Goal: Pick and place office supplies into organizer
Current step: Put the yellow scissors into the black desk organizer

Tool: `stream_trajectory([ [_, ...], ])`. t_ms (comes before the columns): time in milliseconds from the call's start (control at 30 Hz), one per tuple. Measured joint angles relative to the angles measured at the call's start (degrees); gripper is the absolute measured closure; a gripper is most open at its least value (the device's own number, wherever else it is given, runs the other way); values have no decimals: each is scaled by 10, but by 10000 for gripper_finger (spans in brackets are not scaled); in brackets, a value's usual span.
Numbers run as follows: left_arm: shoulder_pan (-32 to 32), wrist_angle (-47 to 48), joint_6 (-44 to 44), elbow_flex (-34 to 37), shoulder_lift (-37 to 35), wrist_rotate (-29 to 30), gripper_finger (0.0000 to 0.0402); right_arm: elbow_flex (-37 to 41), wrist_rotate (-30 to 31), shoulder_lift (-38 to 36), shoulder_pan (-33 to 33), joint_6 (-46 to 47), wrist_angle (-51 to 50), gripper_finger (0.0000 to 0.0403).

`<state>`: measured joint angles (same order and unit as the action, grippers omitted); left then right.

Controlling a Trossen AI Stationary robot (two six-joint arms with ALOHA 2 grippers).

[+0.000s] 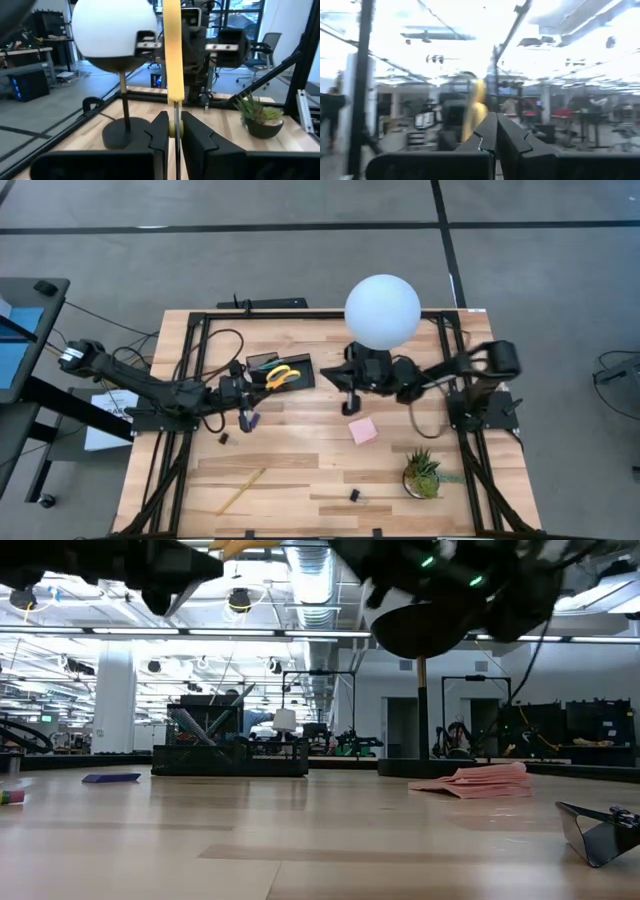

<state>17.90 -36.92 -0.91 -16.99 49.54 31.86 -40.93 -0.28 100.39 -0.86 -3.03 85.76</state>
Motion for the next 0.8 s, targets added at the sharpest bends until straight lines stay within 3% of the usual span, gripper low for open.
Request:
stream_trajectory([
  [167, -3, 2, -1, 3, 2, -1, 384, -83, -58, 66, -24, 6, -85, 380],
  [300, -2, 2, -10, 3, 2, -1, 384, -137, -59, 79, -21, -20, -187, 336],
  [567, -14, 3, -20, 3, 2, -6, 384, -191, -66, 79, -19, -43, -194, 271],
  [667, -19, 8, -21, 3, 2, -11, 384, -206, -109, 78, -20, -24, -220, 258],
  [800, -20, 9, -21, 3, 2, -12, 384, -209, -116, 77, -18, -14, -244, 250],
])
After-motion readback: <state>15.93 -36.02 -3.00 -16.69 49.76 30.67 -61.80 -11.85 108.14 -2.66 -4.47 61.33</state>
